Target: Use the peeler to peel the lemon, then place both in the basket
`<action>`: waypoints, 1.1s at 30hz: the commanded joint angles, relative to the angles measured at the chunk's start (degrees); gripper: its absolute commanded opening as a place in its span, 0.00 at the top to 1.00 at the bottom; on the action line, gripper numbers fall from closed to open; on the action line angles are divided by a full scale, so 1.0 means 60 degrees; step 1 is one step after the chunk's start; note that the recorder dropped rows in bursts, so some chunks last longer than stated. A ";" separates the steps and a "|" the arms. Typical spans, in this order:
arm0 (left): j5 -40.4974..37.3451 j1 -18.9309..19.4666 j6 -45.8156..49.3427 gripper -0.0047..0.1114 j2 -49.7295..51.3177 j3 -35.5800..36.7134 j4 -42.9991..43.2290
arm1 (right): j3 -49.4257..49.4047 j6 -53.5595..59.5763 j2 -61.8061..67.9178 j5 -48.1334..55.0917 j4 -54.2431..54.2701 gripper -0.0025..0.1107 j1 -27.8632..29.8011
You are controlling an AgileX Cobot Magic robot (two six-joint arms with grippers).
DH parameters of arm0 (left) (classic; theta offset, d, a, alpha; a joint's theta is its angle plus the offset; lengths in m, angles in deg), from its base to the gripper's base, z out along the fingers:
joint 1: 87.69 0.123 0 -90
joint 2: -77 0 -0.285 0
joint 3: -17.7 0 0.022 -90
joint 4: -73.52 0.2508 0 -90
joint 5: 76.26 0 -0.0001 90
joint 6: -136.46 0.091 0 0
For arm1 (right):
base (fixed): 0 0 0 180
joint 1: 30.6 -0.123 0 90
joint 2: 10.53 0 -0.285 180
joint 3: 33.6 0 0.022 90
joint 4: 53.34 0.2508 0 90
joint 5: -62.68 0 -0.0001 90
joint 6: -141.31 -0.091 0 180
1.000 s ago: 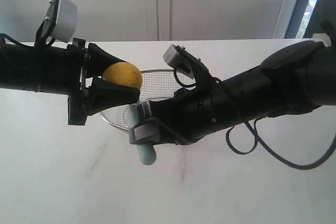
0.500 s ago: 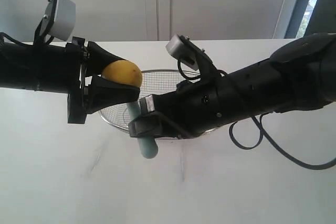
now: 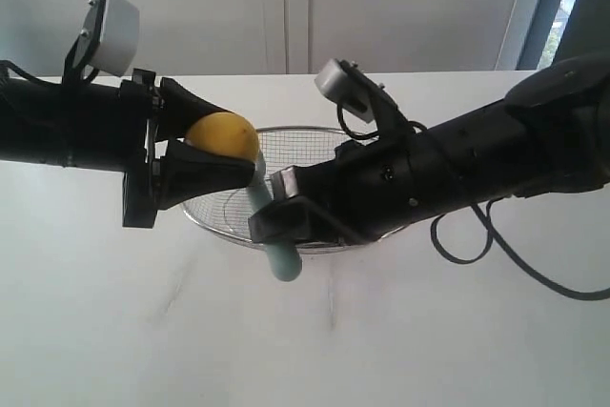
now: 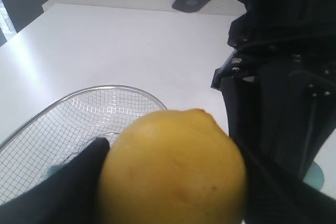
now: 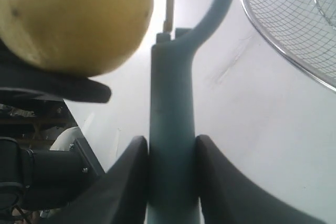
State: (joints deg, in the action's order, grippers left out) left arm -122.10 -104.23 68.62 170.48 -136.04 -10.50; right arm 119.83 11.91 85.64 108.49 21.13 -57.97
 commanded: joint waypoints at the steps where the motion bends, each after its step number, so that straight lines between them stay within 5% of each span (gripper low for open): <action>1: -0.0195 -0.0019 0.0559 0.96 -0.0062 0.0034 -0.0192 | 0.0028 0.0030 -0.0225 0.0386 -0.0015 0.98 0.0194; 33: -0.0186 -0.0019 0.0559 0.96 -0.0062 0.0034 -0.0192 | 0.0028 0.0117 -0.2163 0.1014 -0.0468 0.98 0.0958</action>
State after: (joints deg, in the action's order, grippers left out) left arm -122.10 -104.23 68.62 170.48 -136.04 -10.47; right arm 119.83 11.83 75.71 113.09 18.73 -52.90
